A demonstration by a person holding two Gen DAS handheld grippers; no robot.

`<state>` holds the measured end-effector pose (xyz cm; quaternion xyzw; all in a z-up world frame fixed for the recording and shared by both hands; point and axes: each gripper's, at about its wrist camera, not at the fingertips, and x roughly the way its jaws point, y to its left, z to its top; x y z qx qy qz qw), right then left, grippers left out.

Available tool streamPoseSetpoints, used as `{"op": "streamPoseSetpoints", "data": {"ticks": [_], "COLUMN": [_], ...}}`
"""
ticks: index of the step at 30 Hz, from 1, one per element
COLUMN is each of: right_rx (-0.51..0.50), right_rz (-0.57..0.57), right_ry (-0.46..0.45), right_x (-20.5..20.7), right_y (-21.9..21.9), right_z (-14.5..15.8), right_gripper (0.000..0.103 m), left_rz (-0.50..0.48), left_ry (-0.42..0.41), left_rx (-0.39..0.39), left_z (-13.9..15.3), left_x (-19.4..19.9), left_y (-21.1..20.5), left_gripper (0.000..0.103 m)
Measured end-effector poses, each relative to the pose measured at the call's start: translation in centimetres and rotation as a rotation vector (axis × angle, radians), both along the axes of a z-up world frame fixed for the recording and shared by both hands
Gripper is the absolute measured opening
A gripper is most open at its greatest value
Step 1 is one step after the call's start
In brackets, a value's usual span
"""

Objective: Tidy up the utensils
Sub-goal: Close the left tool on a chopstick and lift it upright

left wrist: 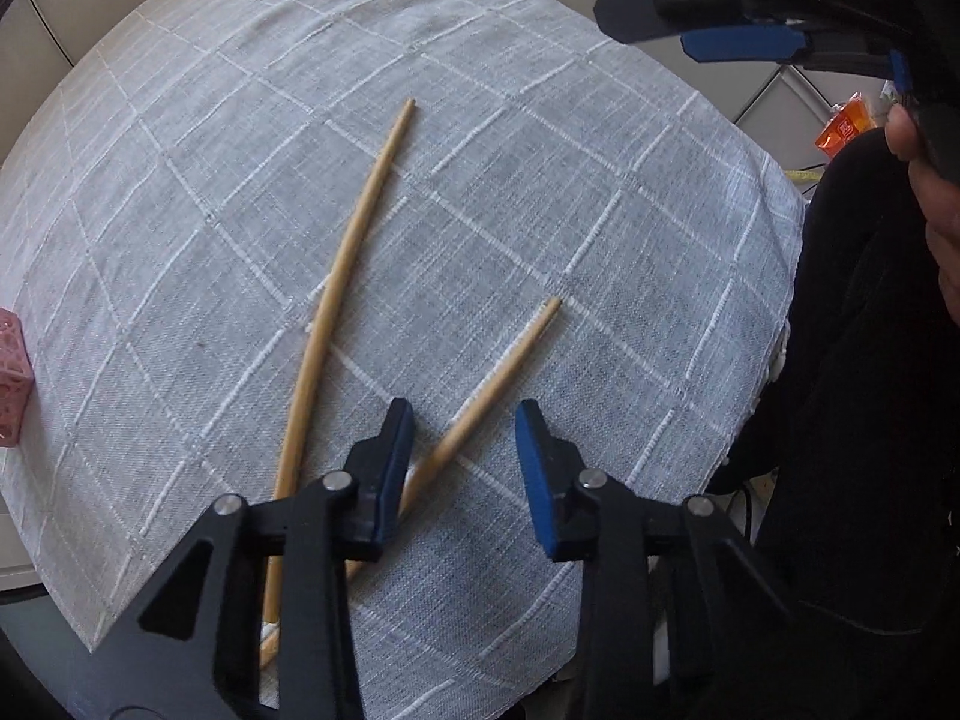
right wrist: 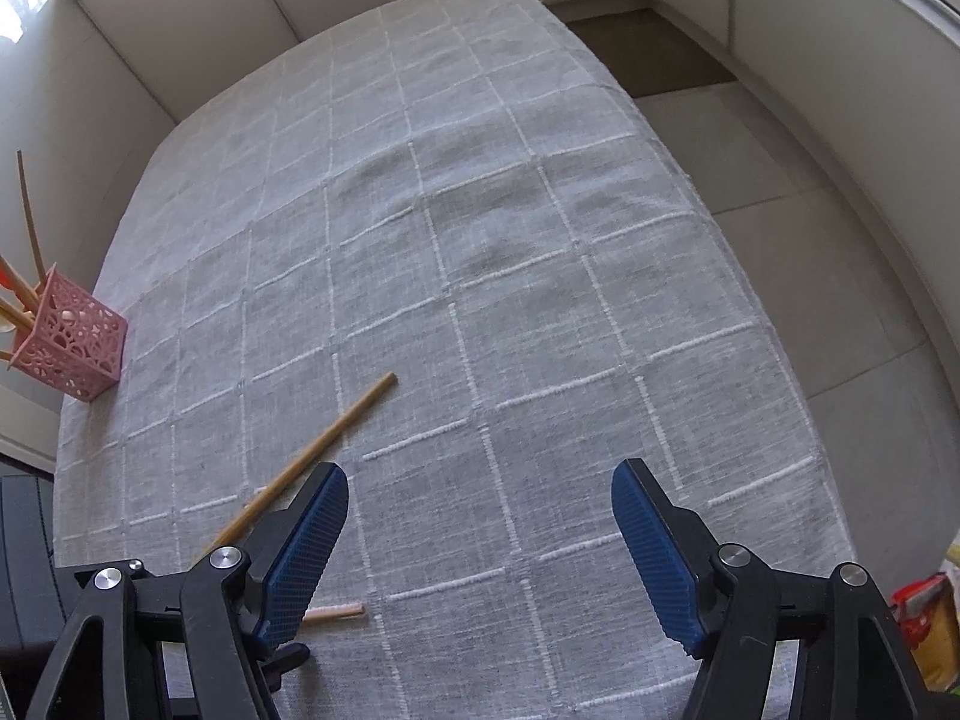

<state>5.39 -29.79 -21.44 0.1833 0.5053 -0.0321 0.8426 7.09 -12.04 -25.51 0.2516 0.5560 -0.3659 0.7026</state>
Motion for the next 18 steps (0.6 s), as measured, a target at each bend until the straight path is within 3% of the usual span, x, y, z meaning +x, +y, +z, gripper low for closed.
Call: {"op": "streamPoseSetpoints", "data": {"ticks": [2, 5, 8, 18], "right_rx": [0.004, 0.011, 0.015, 0.034], "right_rz": [0.0, 0.005, 0.013, 0.018], "right_ry": [0.007, 0.018, 0.027, 0.077], "right_x": [0.1, 0.3, 0.6, 2.0], "right_y": [0.1, 0.4, 0.8, 2.7], "right_z": [-0.2, -0.4, -0.6, -1.9], "right_gripper": [0.077, 0.077, 0.077, 0.077], "left_rz": [0.021, 0.074, 0.124, 0.264], "left_ry": [-0.01, 0.019, 0.036, -0.034], "left_rx": [0.001, -0.03, -0.061, -0.195], "left_z": [0.1, 0.3, 0.7, 5.1], "left_x": [0.2, 1.2, 1.9, 3.1], "left_y": [0.2, 0.9, 1.7, 4.6], "left_gripper": [0.018, 0.008, 0.007, 0.007]}}
